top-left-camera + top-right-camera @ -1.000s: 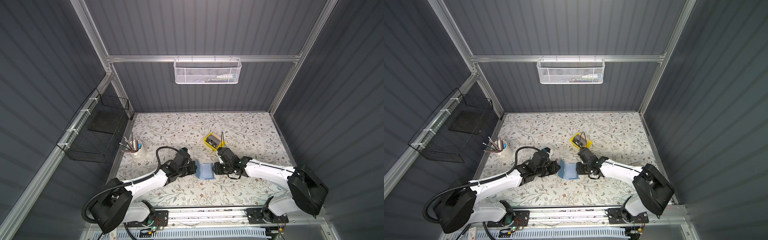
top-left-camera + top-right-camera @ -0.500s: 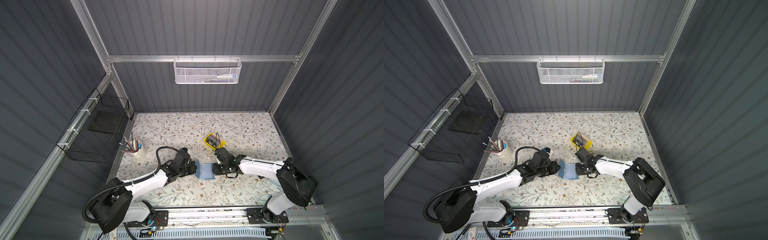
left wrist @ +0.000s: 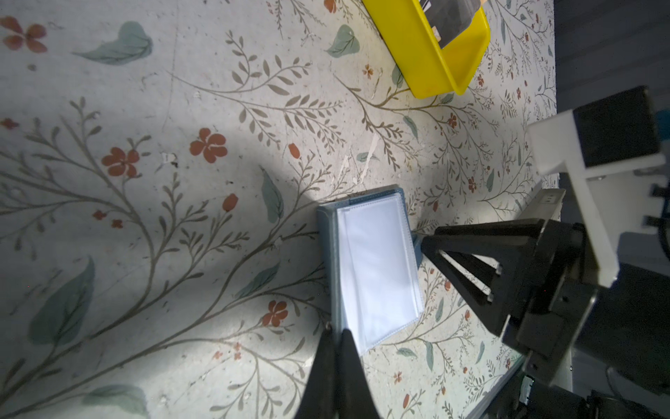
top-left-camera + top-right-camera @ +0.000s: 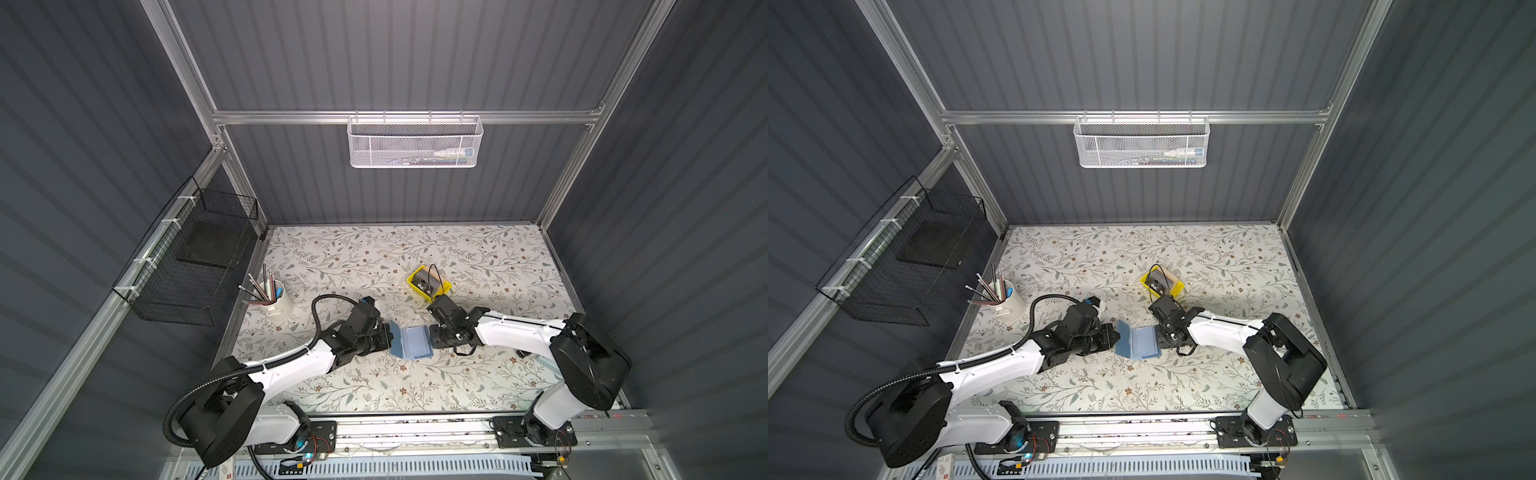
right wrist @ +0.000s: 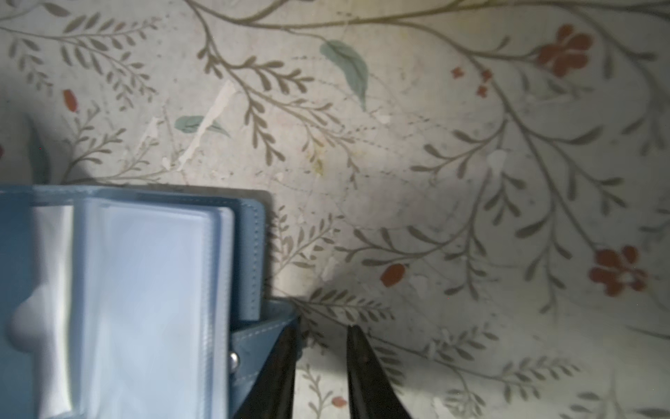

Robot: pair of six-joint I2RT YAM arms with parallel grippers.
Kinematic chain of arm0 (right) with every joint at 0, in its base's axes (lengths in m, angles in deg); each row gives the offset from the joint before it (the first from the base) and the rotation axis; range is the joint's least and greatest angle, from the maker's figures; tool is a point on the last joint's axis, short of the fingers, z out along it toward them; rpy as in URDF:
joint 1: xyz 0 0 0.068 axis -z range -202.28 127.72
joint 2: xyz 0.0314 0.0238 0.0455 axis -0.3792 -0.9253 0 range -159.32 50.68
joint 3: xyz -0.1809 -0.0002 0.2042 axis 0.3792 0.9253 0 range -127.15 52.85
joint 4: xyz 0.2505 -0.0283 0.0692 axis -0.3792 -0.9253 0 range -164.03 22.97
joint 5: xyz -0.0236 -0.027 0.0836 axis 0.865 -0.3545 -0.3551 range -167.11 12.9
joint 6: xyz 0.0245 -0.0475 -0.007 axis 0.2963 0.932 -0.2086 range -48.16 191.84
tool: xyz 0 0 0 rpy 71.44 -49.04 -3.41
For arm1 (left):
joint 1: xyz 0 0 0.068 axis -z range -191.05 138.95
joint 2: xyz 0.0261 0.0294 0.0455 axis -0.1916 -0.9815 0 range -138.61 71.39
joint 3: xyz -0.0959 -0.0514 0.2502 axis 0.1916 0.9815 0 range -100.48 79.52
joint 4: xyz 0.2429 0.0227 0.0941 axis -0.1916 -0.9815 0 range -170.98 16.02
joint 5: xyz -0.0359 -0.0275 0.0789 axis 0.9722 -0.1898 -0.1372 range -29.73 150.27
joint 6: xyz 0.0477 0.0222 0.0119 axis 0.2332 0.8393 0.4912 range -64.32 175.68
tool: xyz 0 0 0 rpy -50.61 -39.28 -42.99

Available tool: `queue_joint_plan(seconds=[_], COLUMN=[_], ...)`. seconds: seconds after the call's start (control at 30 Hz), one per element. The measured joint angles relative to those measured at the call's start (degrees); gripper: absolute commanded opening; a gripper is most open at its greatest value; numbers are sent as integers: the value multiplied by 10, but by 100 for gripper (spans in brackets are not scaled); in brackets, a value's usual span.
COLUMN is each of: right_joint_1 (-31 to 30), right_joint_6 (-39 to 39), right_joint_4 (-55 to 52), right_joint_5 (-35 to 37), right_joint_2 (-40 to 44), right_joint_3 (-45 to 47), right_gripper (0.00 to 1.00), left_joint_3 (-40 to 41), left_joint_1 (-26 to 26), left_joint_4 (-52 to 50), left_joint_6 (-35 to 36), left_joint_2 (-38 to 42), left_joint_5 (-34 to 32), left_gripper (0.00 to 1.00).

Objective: Insert credit cards into a card holder
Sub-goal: Open the card holder at the center of the table.

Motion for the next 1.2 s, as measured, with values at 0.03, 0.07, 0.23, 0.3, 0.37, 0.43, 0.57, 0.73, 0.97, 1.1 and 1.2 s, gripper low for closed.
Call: queue_joint_plan(seconds=[0.03,0.07,0.23,0.3,0.37,0.43,0.57,0.73,0.97,1.1,1.2], right_joint_1=[0,0,0,1,1,0,-4,-21,-33,-34,-35], right_joint_6=[-2,-4,-4,5,11,19,38,58,68,68,67], right_joint_4=[-8,-16,-24,-1,15,24,36,35,29,26,27], right_joint_5=[10,19,30,7,-19,-40,-74,-91,-89,-73,-58], right_joint_2=[0,0,35,71,100,108,98,73,41,22,9], right_joint_3=[0,0,8,28,43,45,45,45,45,31,20], right_gripper=[25,26,31,34,35,35,37,38,37,34,34], left_joint_3=[0,1,2,2,2,2,3,3,3,3,3], left_joint_1=[0,0,0,0,0,0,0,0,0,0,0], left_joint_4=[0,0,0,0,0,0,0,0,0,-1,0], left_joint_6=[0,0,0,0,0,0,0,0,0,2,10], left_joint_2=[0,0,0,0,0,0,0,0,0,0,0], left_joint_5=[0,0,0,0,0,0,0,0,0,1,4], left_gripper=[0,0,0,0,0,0,0,0,0,0,0])
